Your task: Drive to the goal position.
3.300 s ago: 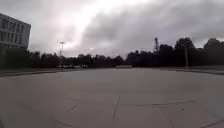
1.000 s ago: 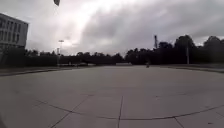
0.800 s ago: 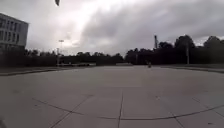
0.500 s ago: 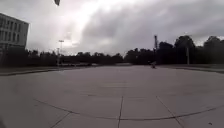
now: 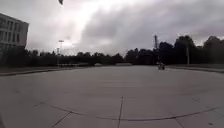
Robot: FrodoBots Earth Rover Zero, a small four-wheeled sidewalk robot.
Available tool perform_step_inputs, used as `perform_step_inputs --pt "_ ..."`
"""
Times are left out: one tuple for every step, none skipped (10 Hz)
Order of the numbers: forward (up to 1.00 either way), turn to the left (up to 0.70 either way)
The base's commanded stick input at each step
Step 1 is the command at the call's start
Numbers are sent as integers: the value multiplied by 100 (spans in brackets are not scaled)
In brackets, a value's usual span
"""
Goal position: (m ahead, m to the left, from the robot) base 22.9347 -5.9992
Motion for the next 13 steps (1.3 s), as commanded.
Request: perform_step_inputs --pt "6 0" --pt "6 0" --pt "5 0" --pt "5 0" --pt "6 0" --pt "5 0" --pt "5 0" --pt "6 0" --pt "6 0" --pt "6 0" --pt "6 0" --pt "6 0" --pt "6 0"
